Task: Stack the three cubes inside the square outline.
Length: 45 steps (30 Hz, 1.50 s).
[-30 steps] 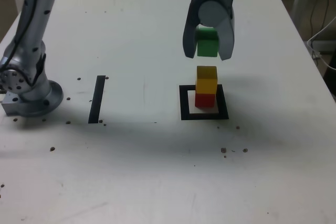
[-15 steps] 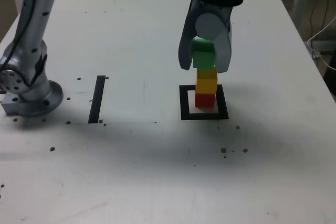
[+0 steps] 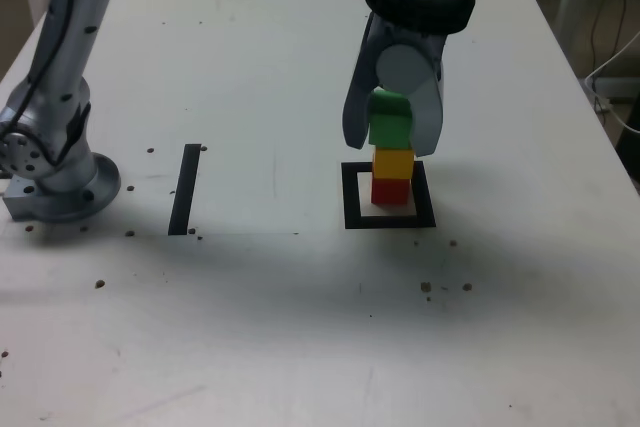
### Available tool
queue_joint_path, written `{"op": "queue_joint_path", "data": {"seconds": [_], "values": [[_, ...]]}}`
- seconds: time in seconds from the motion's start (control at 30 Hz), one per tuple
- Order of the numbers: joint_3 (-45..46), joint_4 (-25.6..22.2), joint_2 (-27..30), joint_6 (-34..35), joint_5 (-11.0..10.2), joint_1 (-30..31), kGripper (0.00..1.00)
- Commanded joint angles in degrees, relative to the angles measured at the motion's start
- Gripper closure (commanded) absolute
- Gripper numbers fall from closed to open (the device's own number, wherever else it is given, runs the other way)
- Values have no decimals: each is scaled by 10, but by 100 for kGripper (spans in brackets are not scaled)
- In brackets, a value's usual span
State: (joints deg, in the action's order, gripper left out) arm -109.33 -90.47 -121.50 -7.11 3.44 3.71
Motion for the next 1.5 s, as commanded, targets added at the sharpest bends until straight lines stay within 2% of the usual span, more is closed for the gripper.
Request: {"op": "queue_joint_path", "data": {"seconds": [0.0, 0.07, 0.1, 0.13, 0.23, 0.27, 0.33, 0.6, 0.87, 1.13, 1.47], "values": [[2, -10, -5, 1, 1, 1, 72], [4, -8, -6, 1, 0, 1, 65], [5, -6, -7, 0, 0, 1, 58], [7, -5, -7, 0, -1, 1, 45], [11, -1, -5, -1, -3, 1, 14], [13, 1, -4, -1, -3, 1, 7], [16, 3, -2, -1, -3, 1, 1], [24, 12, 19, 0, -10, 1, 0], [61, 6, 95, 13, -41, 1, 0], [181, 29, 192, 33, -58, 1, 0], [368, 96, 290, 58, -59, 1, 0]]}}
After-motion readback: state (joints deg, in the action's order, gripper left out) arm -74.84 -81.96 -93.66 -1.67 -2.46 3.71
